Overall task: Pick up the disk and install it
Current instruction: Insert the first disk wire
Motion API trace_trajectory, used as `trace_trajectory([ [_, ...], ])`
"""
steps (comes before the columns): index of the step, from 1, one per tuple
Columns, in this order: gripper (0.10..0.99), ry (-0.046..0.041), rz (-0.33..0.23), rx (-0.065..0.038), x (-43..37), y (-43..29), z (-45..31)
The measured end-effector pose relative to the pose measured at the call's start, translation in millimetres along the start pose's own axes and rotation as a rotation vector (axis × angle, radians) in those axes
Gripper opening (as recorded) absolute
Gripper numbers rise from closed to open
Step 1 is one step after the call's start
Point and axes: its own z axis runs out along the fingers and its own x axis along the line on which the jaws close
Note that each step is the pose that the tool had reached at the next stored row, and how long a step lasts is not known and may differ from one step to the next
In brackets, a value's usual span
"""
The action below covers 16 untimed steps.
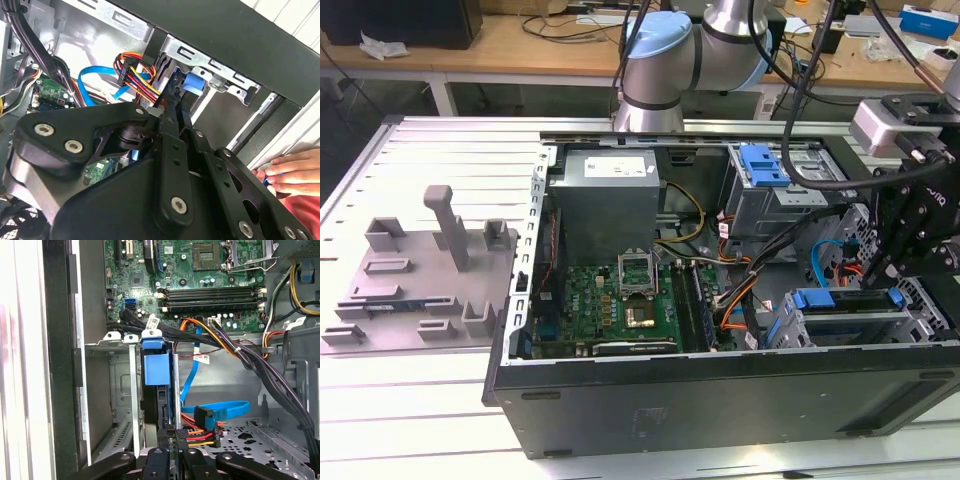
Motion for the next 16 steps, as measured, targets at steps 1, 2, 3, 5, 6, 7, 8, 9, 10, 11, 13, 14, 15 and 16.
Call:
trace_trajectory([
  [1, 0.169, 0.0012, 0.000, 0.001, -2.0, 0.1, -0.2],
  [2, 0.169, 0.0020, 0.000, 0.002, -2.9, 0.1, -0.3],
  [3, 0.169, 0.0033, 0.001, 0.004, -3.5, 0.1, -0.3],
  [5, 0.169, 0.0076, 0.012, 0.015, -4.0, 0.2, -0.4],
  [6, 0.169, 0.0089, 0.018, 0.019, -4.1, 0.1, -0.4],
  [7, 0.169, 0.0094, 0.022, 0.021, -4.3, 0.1, -0.5],
  [8, 0.169, 0.0093, 0.026, 0.023, -4.3, 0.2, -0.5],
  [9, 0.169, 0.0094, 0.035, 0.023, -4.5, 0.6, -0.4],
  [10, 0.169, 0.0097, 0.051, 0.023, -4.7, 1.5, -0.5],
  [11, 0.169, 0.0099, 0.062, 0.022, -4.9, 2.3, -0.5],
  [13, 0.169, 0.0102, 0.075, 0.022, -4.8, 4.0, -0.5],
  [14, 0.169, 0.0104, 0.079, 0.021, -4.7, 4.5, -0.6],
  [15, 0.169, 0.0104, 0.079, 0.021, -4.8, 4.5, -0.5],
  [16, 0.169, 0.0104, 0.079, 0.021, -4.8, 4.5, -0.5],
])
